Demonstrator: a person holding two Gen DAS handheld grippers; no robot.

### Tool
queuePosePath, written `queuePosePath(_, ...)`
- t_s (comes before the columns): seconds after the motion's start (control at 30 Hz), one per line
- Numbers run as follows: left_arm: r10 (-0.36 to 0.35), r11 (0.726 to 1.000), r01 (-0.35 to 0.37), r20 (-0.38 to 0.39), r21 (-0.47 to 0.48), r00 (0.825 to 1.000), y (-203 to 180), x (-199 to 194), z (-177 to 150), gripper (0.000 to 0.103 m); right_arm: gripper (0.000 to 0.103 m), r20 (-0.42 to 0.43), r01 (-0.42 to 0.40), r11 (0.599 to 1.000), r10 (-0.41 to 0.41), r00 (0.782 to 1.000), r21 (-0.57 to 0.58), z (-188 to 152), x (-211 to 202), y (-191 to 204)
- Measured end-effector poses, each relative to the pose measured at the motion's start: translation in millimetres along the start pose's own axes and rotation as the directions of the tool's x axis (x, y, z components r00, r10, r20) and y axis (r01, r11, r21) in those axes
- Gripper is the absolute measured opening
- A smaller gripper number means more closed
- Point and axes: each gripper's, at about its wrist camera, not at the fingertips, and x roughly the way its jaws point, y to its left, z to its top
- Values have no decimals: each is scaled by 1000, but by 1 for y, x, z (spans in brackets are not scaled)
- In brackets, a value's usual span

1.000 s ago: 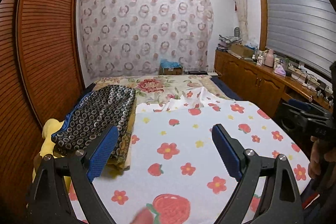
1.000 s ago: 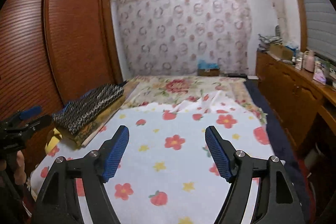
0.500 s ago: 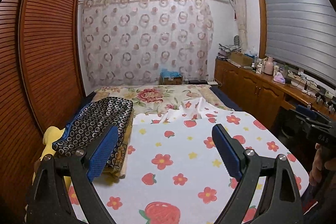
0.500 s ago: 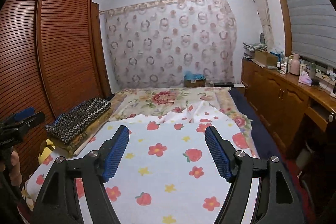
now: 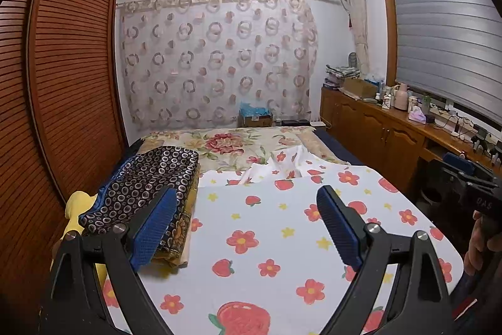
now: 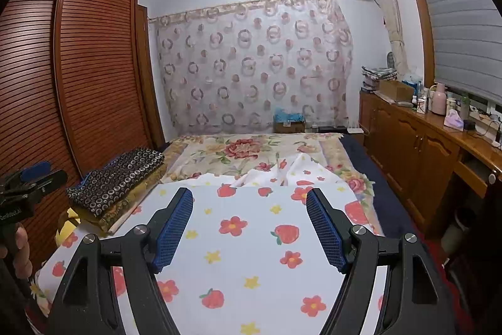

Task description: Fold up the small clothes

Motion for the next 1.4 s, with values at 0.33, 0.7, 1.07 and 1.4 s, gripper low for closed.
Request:
queuePosePath(0.33, 2, 1000, -2, 4, -2, 1000, 2, -2, 2, 91, 77, 4, -4, 1000, 4, 1000, -2, 1, -2, -9)
queuePosePath(0.7, 9, 1000, -9, 8, 4, 1000, 5, -5, 4, 91, 77, 4, -5, 1000, 5, 1000, -11, 3, -2, -13)
queuePosePath(1.07, 10, 1000, -10, 9, 5, 1000, 6, -4, 4, 91, 77, 6, -11, 1000, 11, 1000, -13, 4, -4, -19)
queuePosePath(1.4, 10, 1000, -10, 11, 6, 1000, 5, -4, 2, 91, 77, 8, -10, 1000, 10, 1000, -17, 3, -4, -19)
